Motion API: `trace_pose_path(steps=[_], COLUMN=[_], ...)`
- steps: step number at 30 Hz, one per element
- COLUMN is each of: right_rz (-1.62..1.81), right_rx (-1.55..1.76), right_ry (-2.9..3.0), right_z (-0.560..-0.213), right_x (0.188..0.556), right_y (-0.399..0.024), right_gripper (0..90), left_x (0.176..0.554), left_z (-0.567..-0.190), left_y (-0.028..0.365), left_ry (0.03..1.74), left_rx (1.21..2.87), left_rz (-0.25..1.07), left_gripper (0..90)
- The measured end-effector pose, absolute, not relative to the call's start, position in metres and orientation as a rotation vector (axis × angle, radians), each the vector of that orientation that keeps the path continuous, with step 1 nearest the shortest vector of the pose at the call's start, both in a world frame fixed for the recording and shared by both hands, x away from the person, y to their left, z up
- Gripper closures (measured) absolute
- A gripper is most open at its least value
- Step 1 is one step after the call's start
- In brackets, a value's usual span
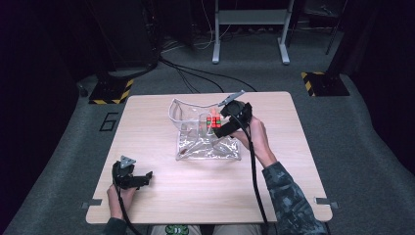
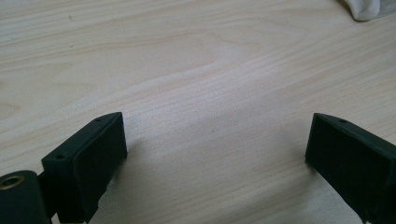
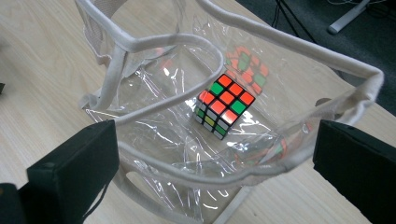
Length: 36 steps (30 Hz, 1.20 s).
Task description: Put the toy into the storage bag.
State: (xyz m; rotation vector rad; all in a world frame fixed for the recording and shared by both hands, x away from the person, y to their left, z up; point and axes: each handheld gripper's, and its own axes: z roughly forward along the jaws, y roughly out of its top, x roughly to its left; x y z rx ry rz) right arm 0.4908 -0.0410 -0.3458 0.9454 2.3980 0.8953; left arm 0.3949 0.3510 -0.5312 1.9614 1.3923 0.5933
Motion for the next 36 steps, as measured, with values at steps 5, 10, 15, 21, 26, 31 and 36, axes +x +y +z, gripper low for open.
trace_pose_path(steps=[5,10,15,21,26,31,36], right_rz=[0.917,0.933,0.937,0.939,0.935,0.933,0.932], right_rx=[0.927,0.955,0.948,0.965,0.987,1.014,1.055], right_ry=[2.385,2.363,2.343,2.335,2.334,2.333,2.322], right_z=[-0.345,-0.347,-0.350,-0.357,-0.364,-0.373,-0.381], right_x=[0.483,0.475,0.469,0.464,0.461,0.458,0.453], right_y=[-0.049,-0.059,-0.068,-0.077,-0.083,-0.092,-0.103], right_gripper=[0.0,0.0,0.3,0.3,0.3,0.3,0.2], left_x=[0.395,0.395,0.395,0.395,0.395,0.395,0.395], left_z=[-0.531,-0.531,-0.531,-0.531,-0.531,-0.531,-0.531], left_y=[0.351,0.351,0.351,0.351,0.351,0.351,0.352], left_ry=[1.393,1.394,1.394,1.394,1.392,1.392,1.392], left_rx=[1.961,1.961,1.961,1.961,1.964,1.963,1.973], left_rz=[0.593,0.593,0.593,0.593,0.595,0.595,0.592], left_gripper=[5.2,5.2,5.2,5.2,5.2,5.2,5.2])
